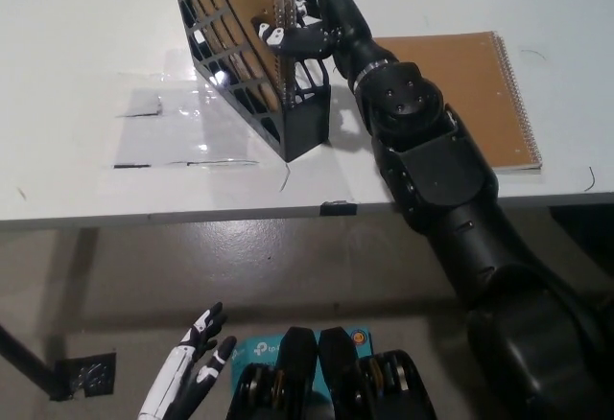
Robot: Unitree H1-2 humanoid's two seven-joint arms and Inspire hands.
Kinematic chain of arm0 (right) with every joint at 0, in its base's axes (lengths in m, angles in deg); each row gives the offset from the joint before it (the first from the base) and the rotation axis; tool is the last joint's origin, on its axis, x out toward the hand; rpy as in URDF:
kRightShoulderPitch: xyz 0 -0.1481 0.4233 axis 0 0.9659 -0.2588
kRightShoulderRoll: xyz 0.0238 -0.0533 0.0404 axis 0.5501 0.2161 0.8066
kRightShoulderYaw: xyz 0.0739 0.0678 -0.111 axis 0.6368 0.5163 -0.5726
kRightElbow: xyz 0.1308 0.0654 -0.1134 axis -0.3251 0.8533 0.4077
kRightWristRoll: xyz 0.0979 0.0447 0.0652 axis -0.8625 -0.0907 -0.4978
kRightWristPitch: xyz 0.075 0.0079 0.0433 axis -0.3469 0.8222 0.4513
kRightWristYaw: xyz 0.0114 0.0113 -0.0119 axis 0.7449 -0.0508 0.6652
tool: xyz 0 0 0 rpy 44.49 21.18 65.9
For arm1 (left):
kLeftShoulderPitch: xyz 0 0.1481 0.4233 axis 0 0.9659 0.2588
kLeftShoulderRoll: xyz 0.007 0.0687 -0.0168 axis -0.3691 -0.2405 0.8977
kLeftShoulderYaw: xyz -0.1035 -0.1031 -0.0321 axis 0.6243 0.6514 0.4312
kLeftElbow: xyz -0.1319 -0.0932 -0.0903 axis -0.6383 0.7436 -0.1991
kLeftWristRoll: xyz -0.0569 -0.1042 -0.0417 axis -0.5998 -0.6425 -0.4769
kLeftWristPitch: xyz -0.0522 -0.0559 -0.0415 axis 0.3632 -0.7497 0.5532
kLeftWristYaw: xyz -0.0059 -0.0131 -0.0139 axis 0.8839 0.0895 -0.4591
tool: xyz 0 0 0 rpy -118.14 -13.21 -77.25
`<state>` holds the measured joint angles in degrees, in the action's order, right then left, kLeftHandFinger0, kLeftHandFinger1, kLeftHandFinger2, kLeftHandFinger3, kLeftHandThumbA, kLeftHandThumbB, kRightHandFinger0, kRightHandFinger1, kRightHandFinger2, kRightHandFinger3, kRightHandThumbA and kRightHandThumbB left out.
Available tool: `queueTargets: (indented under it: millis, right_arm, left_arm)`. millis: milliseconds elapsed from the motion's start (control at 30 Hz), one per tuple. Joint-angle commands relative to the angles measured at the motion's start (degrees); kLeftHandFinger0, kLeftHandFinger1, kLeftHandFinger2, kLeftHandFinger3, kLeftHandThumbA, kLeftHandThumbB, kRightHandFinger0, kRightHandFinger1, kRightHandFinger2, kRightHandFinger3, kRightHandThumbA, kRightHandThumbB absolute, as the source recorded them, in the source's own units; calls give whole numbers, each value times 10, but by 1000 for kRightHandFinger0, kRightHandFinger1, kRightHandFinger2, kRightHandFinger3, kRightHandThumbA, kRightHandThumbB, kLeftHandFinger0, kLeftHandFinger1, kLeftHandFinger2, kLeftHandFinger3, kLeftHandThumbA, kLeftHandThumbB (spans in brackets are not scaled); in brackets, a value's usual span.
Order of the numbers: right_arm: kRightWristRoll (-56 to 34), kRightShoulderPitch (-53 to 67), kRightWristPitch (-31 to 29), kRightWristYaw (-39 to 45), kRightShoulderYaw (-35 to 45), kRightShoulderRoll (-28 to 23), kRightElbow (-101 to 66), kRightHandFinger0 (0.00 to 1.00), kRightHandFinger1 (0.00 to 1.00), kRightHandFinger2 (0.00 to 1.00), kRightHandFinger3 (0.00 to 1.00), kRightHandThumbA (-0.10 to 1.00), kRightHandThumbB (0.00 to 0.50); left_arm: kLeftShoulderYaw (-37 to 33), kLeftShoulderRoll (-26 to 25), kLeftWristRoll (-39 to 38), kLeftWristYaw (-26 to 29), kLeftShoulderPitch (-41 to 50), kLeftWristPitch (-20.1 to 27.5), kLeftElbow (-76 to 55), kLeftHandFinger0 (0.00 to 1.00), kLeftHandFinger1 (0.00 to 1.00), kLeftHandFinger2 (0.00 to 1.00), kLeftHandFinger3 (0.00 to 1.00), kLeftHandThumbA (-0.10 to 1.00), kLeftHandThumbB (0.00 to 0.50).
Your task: Use the right hand to pick up a book from the book holder on the left side and put it on another book on the right side
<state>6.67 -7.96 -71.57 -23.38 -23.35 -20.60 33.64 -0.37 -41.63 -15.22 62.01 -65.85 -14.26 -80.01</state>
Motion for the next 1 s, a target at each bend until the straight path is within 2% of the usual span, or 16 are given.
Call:
queueTargets:
  millis: [0,33,67,100,133,200,233,300,333,367,400,500,733,800,967]
  right_arm:
    - [-5,-25,-11,-1,3,7,22,0,190,524,398,241,167]
    - [-5,-26,-13,-1,3,7,25,0,192,525,405,239,172]
    - [-1,-25,-22,-2,1,6,29,0,235,557,461,80,187]
    - [-1,-24,-25,-3,1,6,30,0,262,585,523,50,181]
    - [-7,-26,-36,-9,8,7,35,0,303,626,579,-94,188]
    - [-54,-31,-54,-7,50,16,36,0,311,707,733,-100,166]
    - [-94,-39,-51,0,87,22,29,0,306,739,774,-100,157]
    - [-119,-49,-40,5,119,27,10,0,323,768,770,-100,152]
    - [-143,-59,-10,6,144,30,-17,0,299,777,886,-100,141]
    - [-146,-63,7,0,152,31,-32,0,298,772,911,-100,138]
    - [-145,-73,13,0,157,28,-53,0,312,764,818,-100,130]
    - [-185,-99,47,-1,195,29,-100,0,370,805,794,-100,126]
    - [-184,-155,84,-37,216,15,-172,0,392,791,787,-100,90]
    - [-184,-169,100,-42,218,7,-190,0,410,785,823,-100,96]
    - [-177,-190,110,-53,219,-3,-208,0,447,800,879,-100,97]
  left_arm:
    - [-1,-8,2,-5,-12,12,-13,1000,1000,1000,998,920,140]
    - [-1,-8,1,-6,-12,12,-12,1000,1000,1000,999,920,139]
    - [-1,-6,0,-6,-10,8,-15,1000,1000,1000,1000,919,133]
    - [-1,-6,0,-7,-9,7,-16,1000,1000,1000,1000,918,133]
    - [-1,-5,-2,-7,-8,5,-18,1000,1000,1000,1000,911,136]
    - [1,-2,-6,-8,-7,2,-20,984,1000,1000,999,890,131]
    - [1,-2,-5,-7,-9,5,-18,974,1000,999,994,883,124]
    - [1,-5,-5,-8,-11,10,-16,967,1000,994,991,887,117]
    - [1,-5,-7,-8,-11,18,-12,967,1000,994,991,891,118]
    - [1,-5,-7,-8,-11,20,-11,967,1000,995,992,893,119]
    - [1,-5,-6,-7,-12,22,-10,967,1000,994,990,889,112]
    - [0,-4,-3,-5,-12,29,-9,962,1000,994,987,881,106]
    - [0,-3,1,-1,-13,30,-9,931,1000,997,973,944,126]
    - [-2,-2,4,-2,-12,26,-10,924,1000,994,974,944,105]
    - [-2,-2,2,-3,-12,25,-10,912,994,991,977,931,107]
